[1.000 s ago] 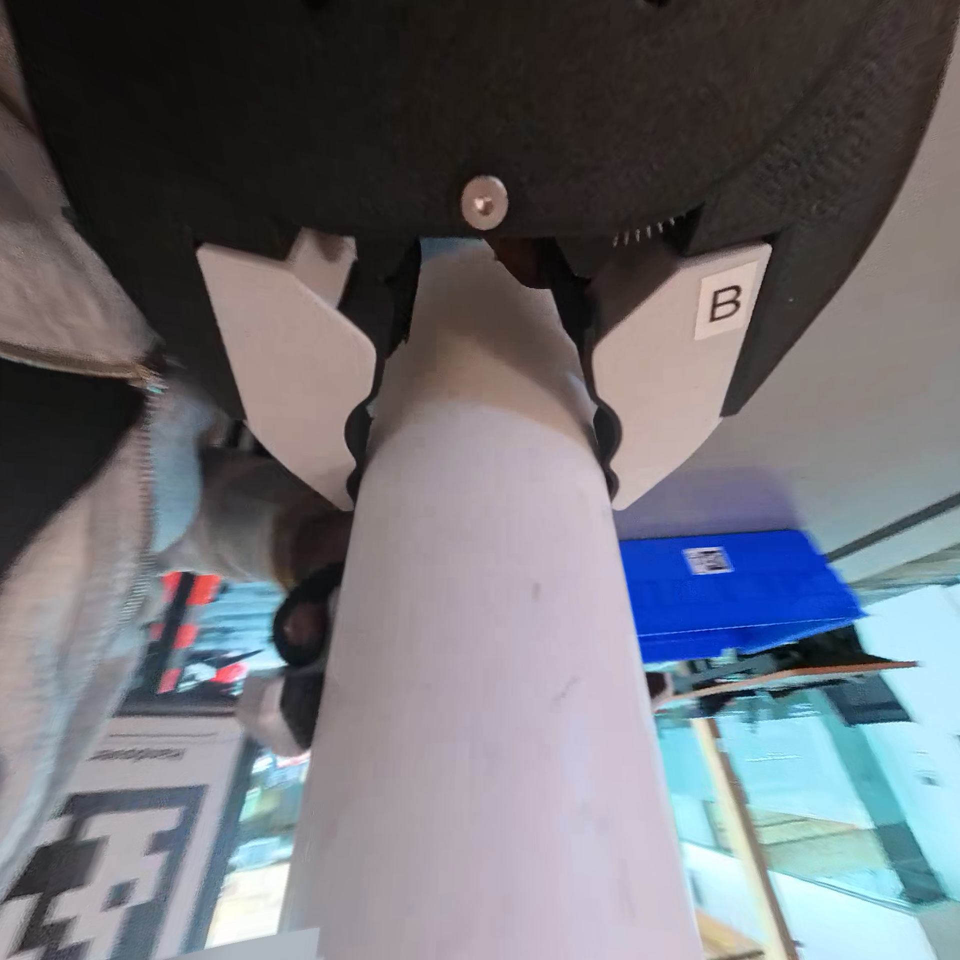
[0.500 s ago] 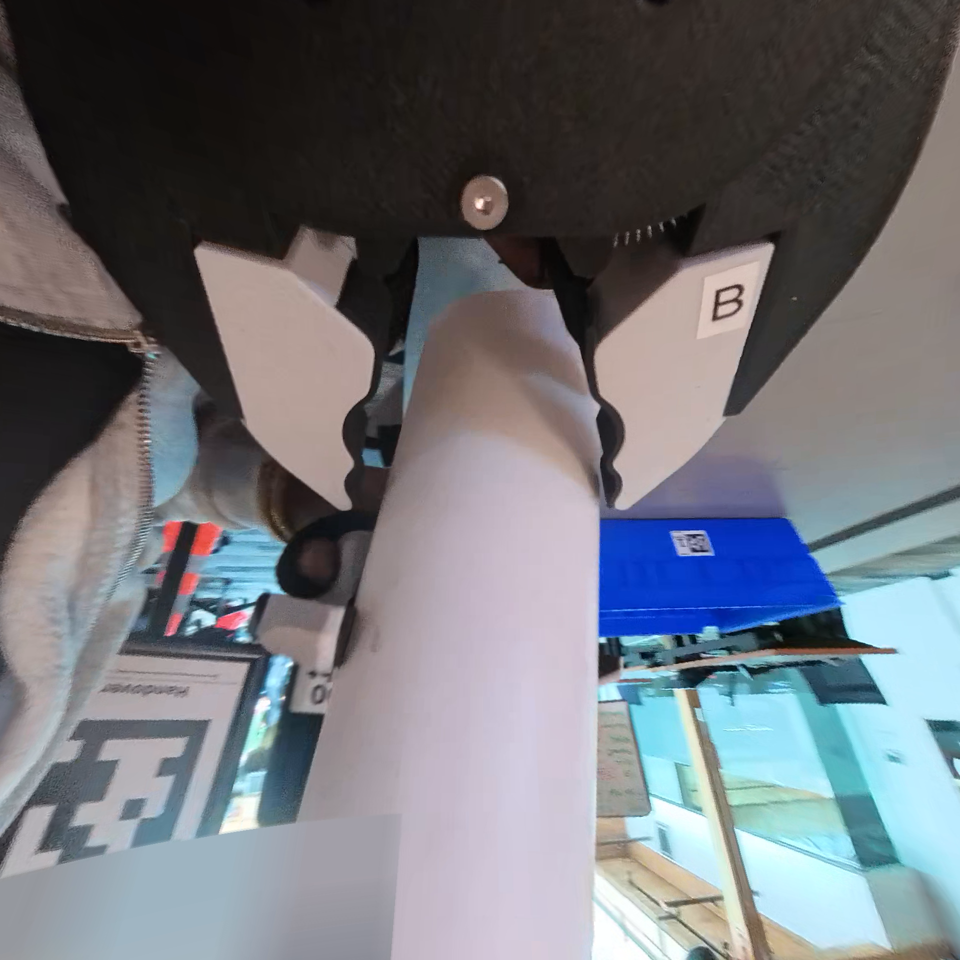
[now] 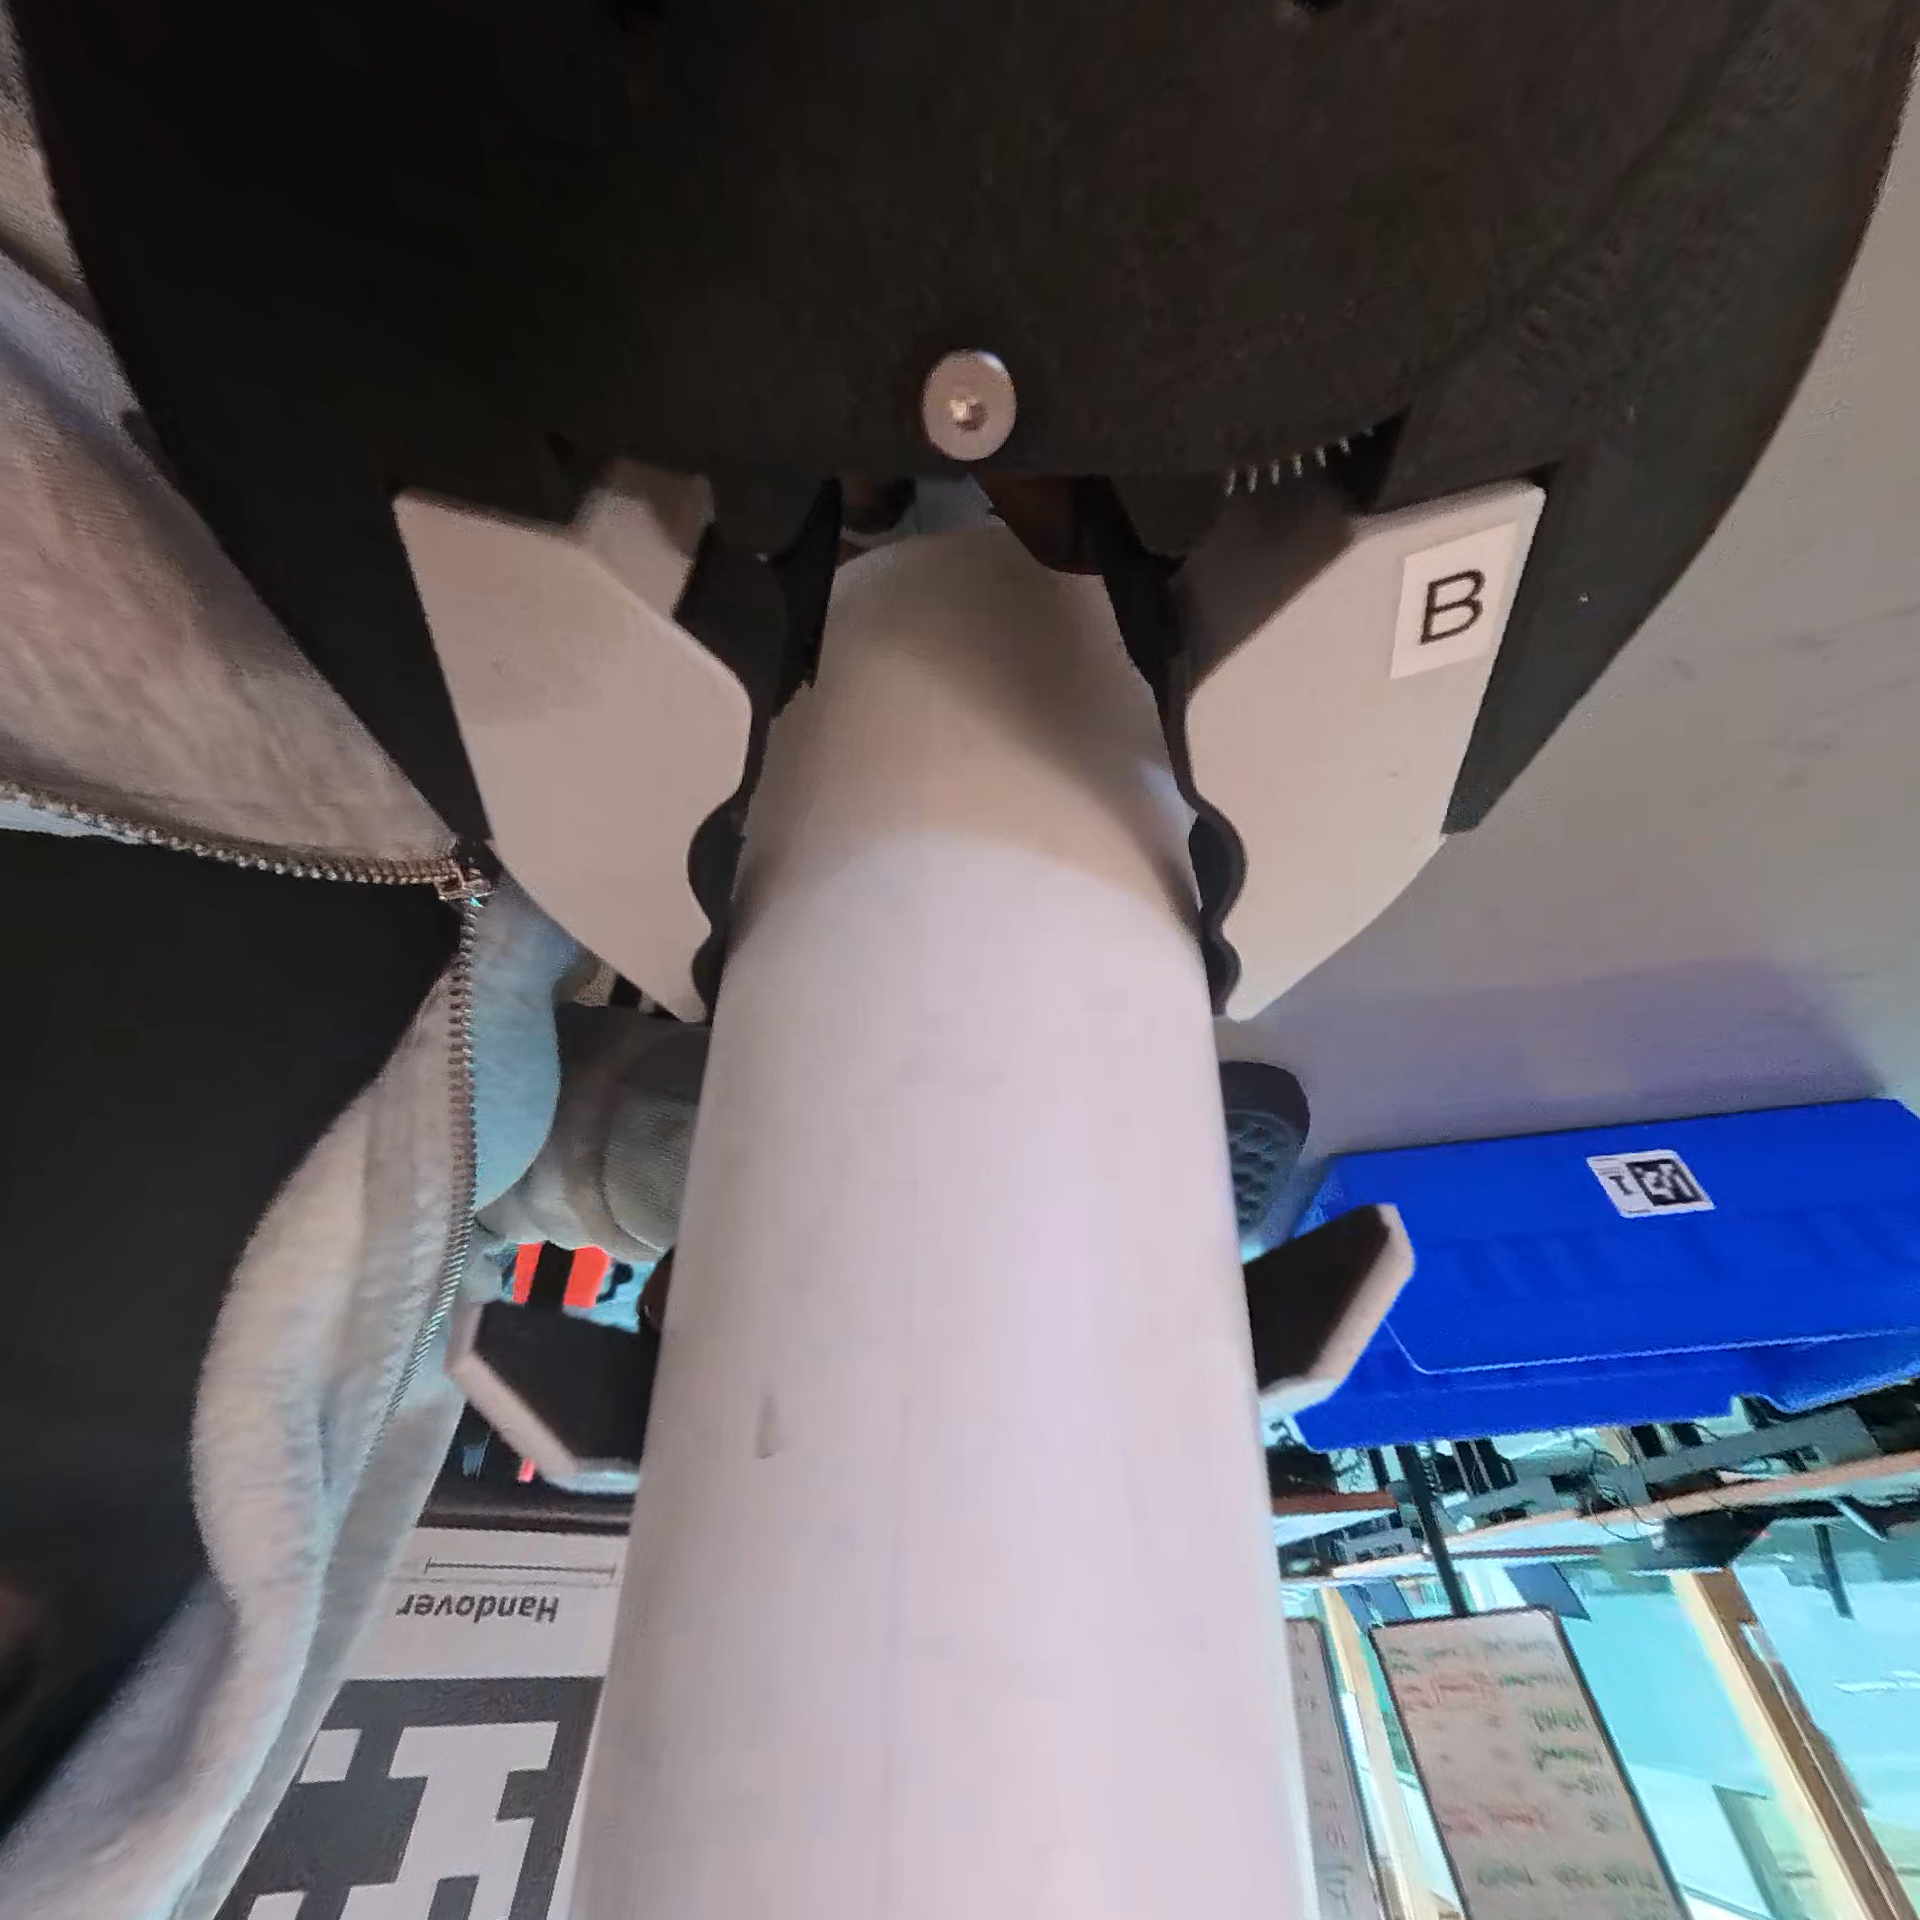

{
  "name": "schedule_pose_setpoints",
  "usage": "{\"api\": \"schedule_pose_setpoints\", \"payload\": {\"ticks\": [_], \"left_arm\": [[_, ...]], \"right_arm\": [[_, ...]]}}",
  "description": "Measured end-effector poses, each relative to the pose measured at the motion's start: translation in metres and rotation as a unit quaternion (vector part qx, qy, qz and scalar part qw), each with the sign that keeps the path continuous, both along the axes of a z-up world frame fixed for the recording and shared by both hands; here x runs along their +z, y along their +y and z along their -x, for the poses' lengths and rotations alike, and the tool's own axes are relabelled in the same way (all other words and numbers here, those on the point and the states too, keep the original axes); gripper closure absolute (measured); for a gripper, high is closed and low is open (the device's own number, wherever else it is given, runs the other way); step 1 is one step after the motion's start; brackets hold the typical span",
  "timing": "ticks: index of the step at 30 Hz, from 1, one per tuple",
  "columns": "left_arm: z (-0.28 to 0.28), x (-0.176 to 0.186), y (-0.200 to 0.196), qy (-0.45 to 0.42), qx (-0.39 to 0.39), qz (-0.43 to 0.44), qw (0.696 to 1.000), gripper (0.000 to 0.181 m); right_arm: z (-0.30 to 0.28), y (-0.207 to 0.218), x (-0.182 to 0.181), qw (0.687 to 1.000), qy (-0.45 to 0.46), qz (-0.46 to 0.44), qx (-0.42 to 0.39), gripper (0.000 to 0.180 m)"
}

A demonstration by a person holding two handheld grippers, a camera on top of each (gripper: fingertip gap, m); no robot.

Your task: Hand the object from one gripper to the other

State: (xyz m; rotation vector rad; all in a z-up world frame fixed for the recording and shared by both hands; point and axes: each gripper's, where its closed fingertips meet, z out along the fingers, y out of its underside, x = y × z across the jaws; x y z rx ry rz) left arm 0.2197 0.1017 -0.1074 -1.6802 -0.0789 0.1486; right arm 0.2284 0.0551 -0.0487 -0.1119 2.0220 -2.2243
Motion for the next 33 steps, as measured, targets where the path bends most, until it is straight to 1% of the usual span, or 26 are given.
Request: {"api": "schedule_pose_setpoints", "payload": {"ticks": [3, 4, 6, 8, 10, 13, 15, 17, 19, 23, 25, 27, 28, 29, 31, 33], "left_arm": [[0.002, 0.002, 0.001, -0.006, 0.004, -0.005, 1.0, 0.095], [0.007, 0.004, 0.001, -0.008, 0.022, -0.012, 1.0, 0.096], [0.022, 0.012, -0.004, 0.005, 0.075, -0.031, 0.997, 0.095], [0.029, 0.019, -0.005, 0.035, 0.113, -0.041, 0.992, 0.094], [0.034, 0.018, -0.003, 0.062, 0.141, -0.023, 0.988, 0.093], [0.04, 0.014, -0.001, 0.089, 0.172, 0.003, 0.981, 0.096], [0.038, 0.012, -0.003, 0.082, 0.162, 0.01, 0.983, 0.096], [0.029, 0.013, -0.004, 0.059, 0.124, -0.004, 0.991, 0.096], [0.017, 0.017, -0.005, 0.03, 0.074, -0.026, 0.996, 0.097], [-0.008, 0.016, -0.001, -0.004, -0.019, -0.035, 0.999, 0.097], [-0.012, 0.013, 0.002, -0.018, -0.037, -0.033, 0.999, 0.097], [-0.011, 0.013, 0.004, -0.022, -0.038, -0.037, 0.998, 0.096], [-0.006, 0.014, 0.004, -0.024, -0.021, -0.041, 0.999, 0.098], [0.003, 0.015, 0.003, -0.023, 0.007, -0.043, 0.999, 0.099], [0.014, 0.018, 0.0, -0.005, 0.051, -0.047, 0.998, 0.095], [0.024, 0.02, -0.001, 0.02, 0.093, -0.045, 0.994, 0.094]], "right_arm": [[0.002, -0.001, 0.004, 1.0, 0.006, 0.016, -0.018, 0.085], [0.007, 0.0, 0.007, 0.999, 0.005, 0.024, -0.038, 0.086], [0.024, 0.001, 0.011, 0.994, 0.017, 0.034, -0.106, 0.087], [0.039, 0.005, 0.015, 0.983, 0.036, 0.044, -0.175, 0.087], [0.043, 0.006, 0.02, 0.976, 0.04, 0.056, -0.205, 0.087], [0.039, 0.002, 0.021, 0.977, 0.031, 0.061, -0.204, 0.087], [0.038, 0.001, 0.018, 0.98, 0.035, 0.051, -0.19, 0.089], [0.031, 0.002, 0.016, 0.987, 0.037, 0.044, -0.147, 0.091], [0.024, 0.007, 0.017, 0.994, 0.024, 0.048, -0.097, 0.082], [0.009, 0.012, 0.008, 0.999, 0.006, 0.035, -0.015, 0.081], [-0.004, 0.011, 0.006, 0.999, 0.009, 0.035, 0.026, 0.098], [-0.005, 0.01, 0.008, 0.999, 0.014, 0.047, 0.019, 0.098], [-0.002, 0.01, 0.01, 0.998, 0.013, 0.054, 0.008, 0.099], [0.004, 0.01, 0.012, 0.998, 0.02, 0.064, -0.02, 0.099], [0.019, 0.01, 0.014, 0.992, 0.054, 0.067, -0.091, 0.099], [0.027, 0.009, 0.017, 0.984, 0.078, 0.075, -0.144, 0.099]]}}
